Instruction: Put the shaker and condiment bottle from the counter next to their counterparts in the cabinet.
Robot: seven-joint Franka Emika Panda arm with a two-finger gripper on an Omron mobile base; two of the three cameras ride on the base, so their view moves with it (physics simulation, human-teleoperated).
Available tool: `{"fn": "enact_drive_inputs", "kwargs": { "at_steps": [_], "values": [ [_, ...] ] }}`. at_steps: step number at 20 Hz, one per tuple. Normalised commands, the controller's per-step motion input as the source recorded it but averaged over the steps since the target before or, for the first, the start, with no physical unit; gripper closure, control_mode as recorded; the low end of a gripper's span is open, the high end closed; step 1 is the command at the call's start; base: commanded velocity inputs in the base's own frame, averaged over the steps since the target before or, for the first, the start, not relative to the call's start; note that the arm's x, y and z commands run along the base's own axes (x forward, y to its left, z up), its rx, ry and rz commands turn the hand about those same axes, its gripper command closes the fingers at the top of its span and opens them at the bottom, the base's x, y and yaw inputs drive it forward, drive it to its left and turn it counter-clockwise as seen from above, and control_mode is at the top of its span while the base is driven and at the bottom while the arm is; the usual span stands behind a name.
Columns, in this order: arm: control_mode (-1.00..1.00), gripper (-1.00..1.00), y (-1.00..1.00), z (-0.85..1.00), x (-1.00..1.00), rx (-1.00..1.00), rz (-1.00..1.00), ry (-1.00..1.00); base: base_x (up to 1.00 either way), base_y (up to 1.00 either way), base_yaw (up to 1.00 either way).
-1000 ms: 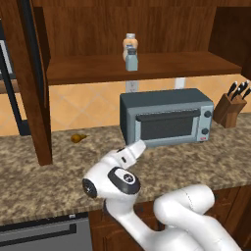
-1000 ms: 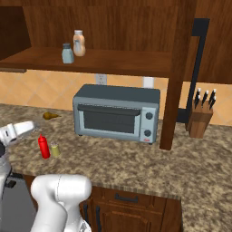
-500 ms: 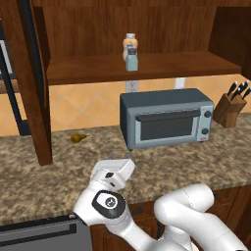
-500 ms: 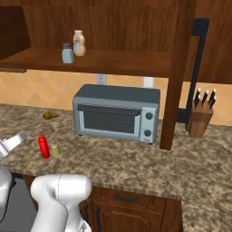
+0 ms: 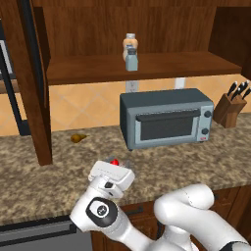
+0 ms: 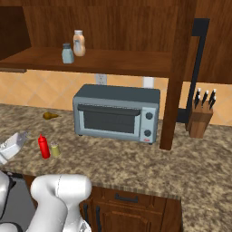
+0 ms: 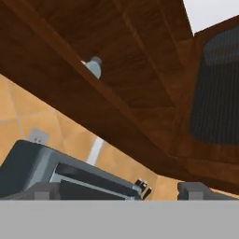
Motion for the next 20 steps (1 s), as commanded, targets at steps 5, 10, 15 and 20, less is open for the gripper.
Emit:
{"fn": "enact_drive_inputs", "kwargs": {
  "at_steps": [5,10,15,20],
  "values": [
    [-1.0,-1.0,-0.02,-0.03,-0.1,0.17,0.0,-0.16,0.0,0.0,0.0],
    [-1.0,-1.0,-0.01,-0.03,-0.02,0.2,0.0,-0.02,0.0,0.0,0.0],
    [-1.0,-1.0,0.05,-0.22,0.0,0.03,0.0,0.02,0.0,0.0,0.0],
    [-1.0,-1.0,-0.1,-0.12,0.04,0.08,0.0,0.08,0.0,0.0,0.0]
  ]
}}
